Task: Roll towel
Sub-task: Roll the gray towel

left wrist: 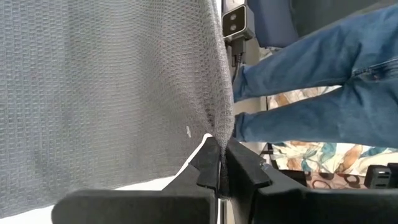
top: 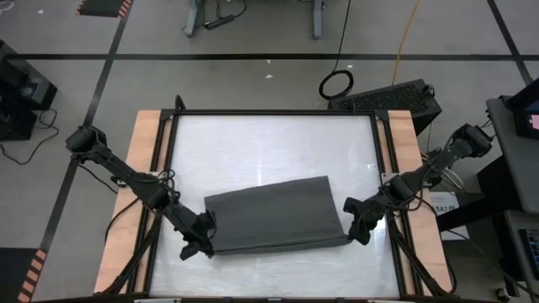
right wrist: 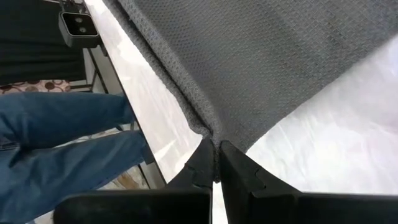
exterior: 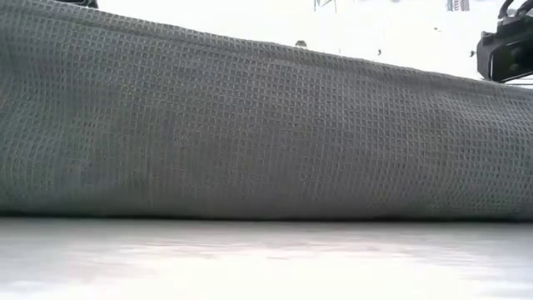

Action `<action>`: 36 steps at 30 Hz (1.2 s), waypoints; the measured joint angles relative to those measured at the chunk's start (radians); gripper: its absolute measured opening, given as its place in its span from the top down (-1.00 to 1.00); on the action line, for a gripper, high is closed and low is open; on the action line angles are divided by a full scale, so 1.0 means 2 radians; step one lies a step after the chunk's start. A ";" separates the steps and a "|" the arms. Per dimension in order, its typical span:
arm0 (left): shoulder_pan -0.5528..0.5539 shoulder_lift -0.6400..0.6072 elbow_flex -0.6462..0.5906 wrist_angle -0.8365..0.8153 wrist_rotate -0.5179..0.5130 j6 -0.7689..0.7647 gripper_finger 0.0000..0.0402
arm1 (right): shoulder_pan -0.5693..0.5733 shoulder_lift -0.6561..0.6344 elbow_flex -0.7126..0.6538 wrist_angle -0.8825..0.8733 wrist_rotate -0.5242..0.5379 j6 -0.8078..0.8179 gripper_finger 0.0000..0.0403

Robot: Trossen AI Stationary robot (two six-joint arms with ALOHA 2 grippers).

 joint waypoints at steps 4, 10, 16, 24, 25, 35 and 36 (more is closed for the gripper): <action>-0.002 0.000 0.000 0.004 -0.008 0.000 0.92 | 0.000 0.000 0.000 -0.018 -0.008 0.001 0.98; -0.004 0.002 0.000 0.003 -0.043 0.000 0.92 | 0.000 0.000 0.000 -0.064 -0.007 0.019 0.98; -0.004 0.001 0.000 0.011 -0.055 0.000 0.92 | 0.000 0.000 0.000 -0.064 0.003 0.030 0.98; -0.009 0.001 0.003 0.059 -0.074 0.004 0.63 | 0.000 0.000 0.000 -0.058 0.012 0.019 0.98; -0.010 0.001 0.003 0.059 -0.074 0.004 0.56 | 0.000 0.000 0.000 -0.053 0.013 0.017 0.98; -0.034 0.001 0.003 0.044 -0.085 -0.034 0.16 | 0.000 0.000 0.000 0.002 -0.049 -0.014 0.51; -0.034 0.001 0.003 0.037 -0.091 -0.041 0.15 | 0.000 -0.001 0.000 0.000 -0.060 -0.013 0.44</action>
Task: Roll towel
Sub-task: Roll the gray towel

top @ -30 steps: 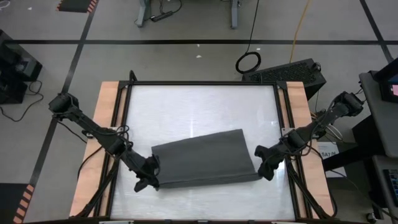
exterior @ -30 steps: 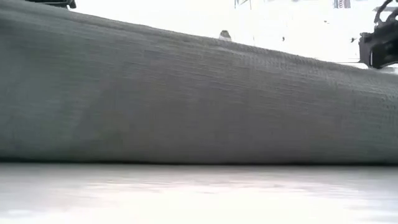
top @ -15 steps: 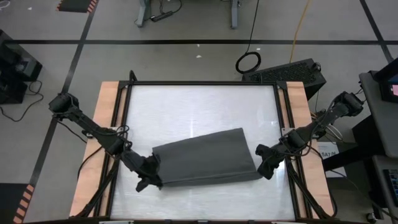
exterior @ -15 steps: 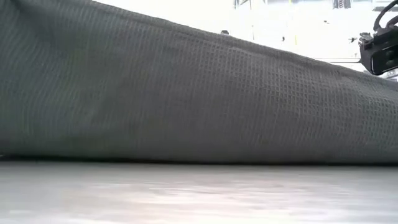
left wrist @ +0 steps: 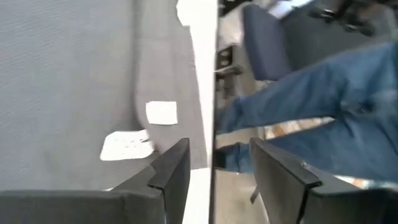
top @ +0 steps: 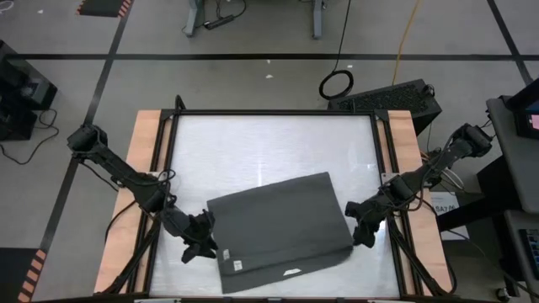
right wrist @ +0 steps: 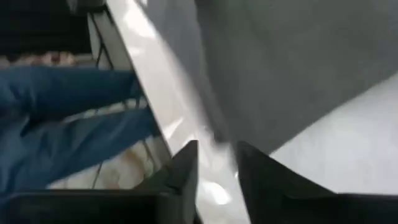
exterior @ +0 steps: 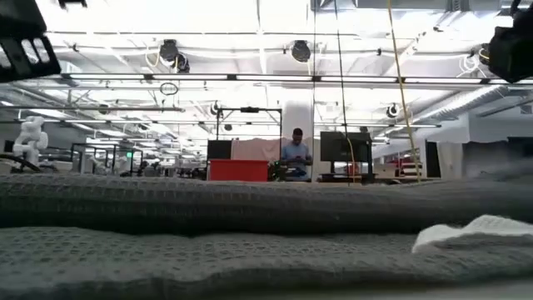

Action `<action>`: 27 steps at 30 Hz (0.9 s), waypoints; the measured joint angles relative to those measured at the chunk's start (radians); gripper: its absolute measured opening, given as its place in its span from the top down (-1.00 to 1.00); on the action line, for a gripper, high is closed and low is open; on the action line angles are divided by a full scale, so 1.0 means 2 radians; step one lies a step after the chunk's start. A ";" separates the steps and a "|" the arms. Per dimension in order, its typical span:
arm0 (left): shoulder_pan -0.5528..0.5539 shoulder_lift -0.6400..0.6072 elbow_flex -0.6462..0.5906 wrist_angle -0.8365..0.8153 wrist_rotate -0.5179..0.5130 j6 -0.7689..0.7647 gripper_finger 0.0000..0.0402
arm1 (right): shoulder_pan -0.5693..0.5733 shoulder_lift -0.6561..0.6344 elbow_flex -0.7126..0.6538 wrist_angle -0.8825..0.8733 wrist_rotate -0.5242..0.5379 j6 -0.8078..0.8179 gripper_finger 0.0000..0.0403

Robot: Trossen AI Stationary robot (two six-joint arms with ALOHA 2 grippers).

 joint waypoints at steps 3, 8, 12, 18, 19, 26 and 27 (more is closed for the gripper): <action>0.012 0.000 0.000 -0.023 -0.012 -0.021 0.15 | 0.000 0.000 0.000 -0.009 -0.031 0.016 0.23; 0.054 0.000 0.000 -0.027 -0.015 0.003 0.15 | 0.000 -0.004 0.000 -0.001 -0.058 0.066 -0.07; 0.100 0.001 -0.008 -0.049 -0.020 0.046 0.15 | -0.012 -0.020 0.000 0.036 -0.016 0.115 -0.16; 0.173 0.025 -0.022 -0.059 0.003 0.129 0.15 | -0.067 -0.019 0.000 0.041 0.055 0.150 -0.10; 0.184 0.033 -0.025 -0.059 0.014 0.142 0.15 | -0.079 -0.015 0.000 0.047 0.065 0.137 -0.08; 0.235 0.103 -0.046 -0.055 0.070 0.161 0.15 | -0.148 0.036 0.000 0.087 0.103 0.081 0.15; 0.238 0.110 -0.047 -0.055 0.071 0.161 0.15 | -0.156 0.047 0.000 0.099 0.103 0.076 0.20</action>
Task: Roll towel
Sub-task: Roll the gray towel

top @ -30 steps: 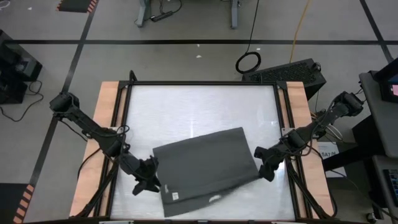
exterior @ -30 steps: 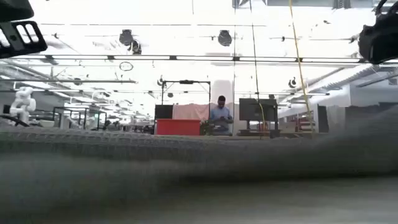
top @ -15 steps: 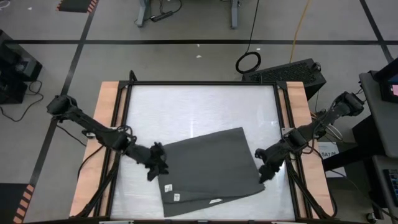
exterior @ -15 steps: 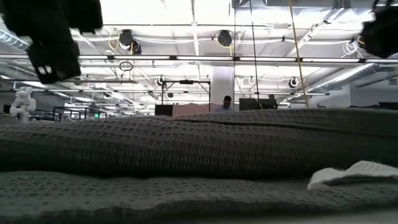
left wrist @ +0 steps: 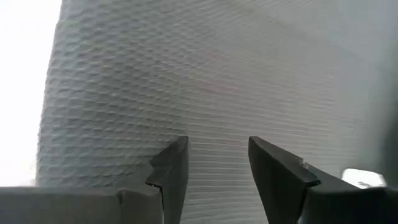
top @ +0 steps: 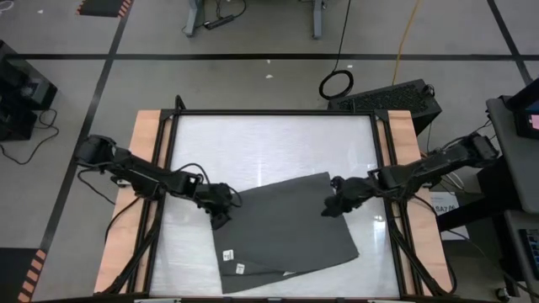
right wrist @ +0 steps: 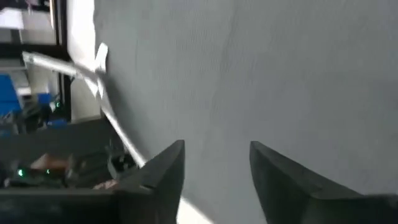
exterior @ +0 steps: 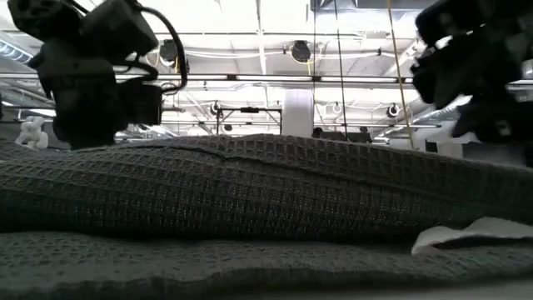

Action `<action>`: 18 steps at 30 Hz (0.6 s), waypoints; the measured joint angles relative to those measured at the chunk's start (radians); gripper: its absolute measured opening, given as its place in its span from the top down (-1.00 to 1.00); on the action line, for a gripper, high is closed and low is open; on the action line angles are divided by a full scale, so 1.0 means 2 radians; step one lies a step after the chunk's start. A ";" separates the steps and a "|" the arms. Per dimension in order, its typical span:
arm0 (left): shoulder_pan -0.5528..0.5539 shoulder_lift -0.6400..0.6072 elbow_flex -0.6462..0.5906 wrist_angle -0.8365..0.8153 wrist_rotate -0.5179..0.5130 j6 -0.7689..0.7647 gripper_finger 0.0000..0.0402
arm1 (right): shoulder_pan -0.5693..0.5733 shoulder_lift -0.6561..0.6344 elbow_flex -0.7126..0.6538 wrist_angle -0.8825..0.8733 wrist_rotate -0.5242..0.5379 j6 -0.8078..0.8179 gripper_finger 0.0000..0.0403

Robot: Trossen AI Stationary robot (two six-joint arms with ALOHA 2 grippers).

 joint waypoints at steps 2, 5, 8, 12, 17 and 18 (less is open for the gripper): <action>0.006 0.013 -0.001 0.004 0.001 -0.003 0.15 | -0.014 0.022 0.001 0.016 0.001 -0.008 0.31; 0.012 0.028 0.001 -0.004 0.001 -0.020 0.15 | -0.036 0.061 0.000 0.015 0.005 -0.013 0.50; 0.013 0.039 0.002 -0.015 -0.002 -0.046 0.15 | -0.060 0.091 0.000 0.021 0.022 -0.027 0.67; 0.012 0.039 0.003 -0.025 -0.009 -0.111 0.15 | -0.100 0.114 0.000 0.067 0.039 -0.049 0.84; 0.012 0.033 0.002 -0.035 -0.019 -0.237 0.15 | -0.146 0.114 0.001 0.129 0.041 -0.096 0.98; 0.012 0.030 0.001 -0.034 -0.021 -0.259 0.15 | -0.153 0.114 0.005 0.126 0.041 -0.100 0.99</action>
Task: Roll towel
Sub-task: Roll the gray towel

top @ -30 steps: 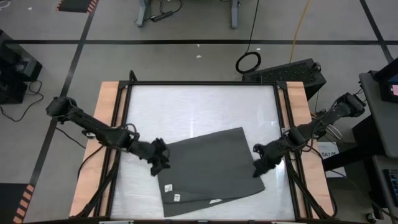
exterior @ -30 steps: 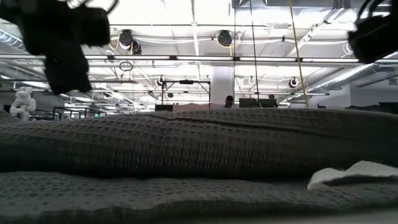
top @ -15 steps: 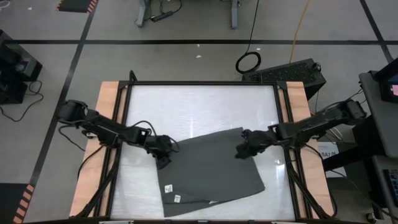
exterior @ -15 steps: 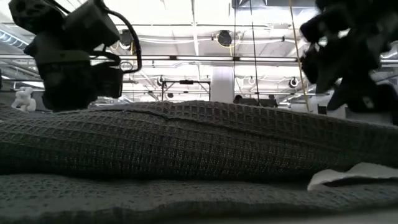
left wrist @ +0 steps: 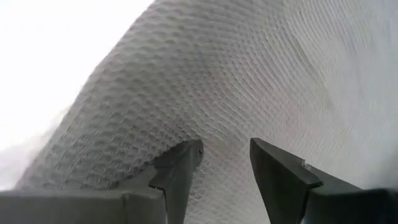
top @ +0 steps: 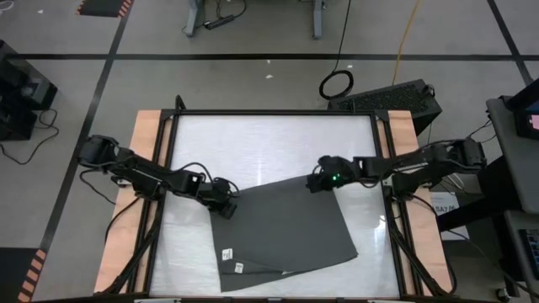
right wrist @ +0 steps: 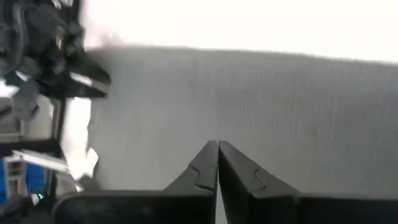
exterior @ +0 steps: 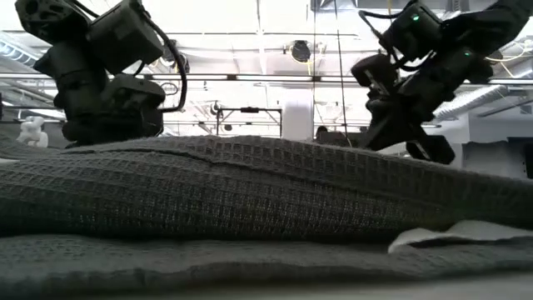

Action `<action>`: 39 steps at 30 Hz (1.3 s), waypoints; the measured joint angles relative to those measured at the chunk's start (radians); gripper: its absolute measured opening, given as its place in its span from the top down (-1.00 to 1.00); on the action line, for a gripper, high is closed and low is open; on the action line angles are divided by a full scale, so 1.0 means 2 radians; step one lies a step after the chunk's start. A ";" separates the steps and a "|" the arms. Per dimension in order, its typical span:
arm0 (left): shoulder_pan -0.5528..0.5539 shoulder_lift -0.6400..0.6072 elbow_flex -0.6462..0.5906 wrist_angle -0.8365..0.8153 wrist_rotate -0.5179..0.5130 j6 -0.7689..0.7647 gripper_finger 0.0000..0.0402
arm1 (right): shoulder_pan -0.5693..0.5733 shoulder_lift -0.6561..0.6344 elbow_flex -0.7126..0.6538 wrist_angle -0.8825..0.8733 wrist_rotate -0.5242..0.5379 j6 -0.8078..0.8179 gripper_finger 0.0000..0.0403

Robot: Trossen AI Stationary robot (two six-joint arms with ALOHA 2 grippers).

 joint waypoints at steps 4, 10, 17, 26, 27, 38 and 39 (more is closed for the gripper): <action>0.004 -0.018 -0.003 0.032 -0.002 -0.032 0.15 | -0.020 0.000 0.024 -0.027 -0.014 -0.033 0.98; 0.012 -0.060 0.021 0.019 0.026 -0.029 0.15 | -0.023 0.000 0.064 -0.154 -0.004 -0.073 1.00; 0.023 -0.102 0.025 0.023 0.063 -0.014 0.15 | -0.024 0.023 0.064 -0.198 -0.013 -0.051 1.00; 0.031 -0.071 0.025 -0.048 0.014 0.169 0.15 | -0.039 0.109 0.066 -0.194 0.007 -0.064 1.00; 0.033 -0.063 0.025 -0.051 0.014 0.178 0.15 | -0.042 0.118 0.066 -0.188 0.010 -0.070 1.00; 0.025 -0.024 0.026 -0.069 0.072 0.091 0.15 | -0.090 0.154 0.085 -0.113 0.093 -0.141 1.00; 0.024 -0.024 0.026 -0.068 0.078 0.079 0.15 | -0.096 0.154 0.087 -0.108 0.102 -0.156 1.00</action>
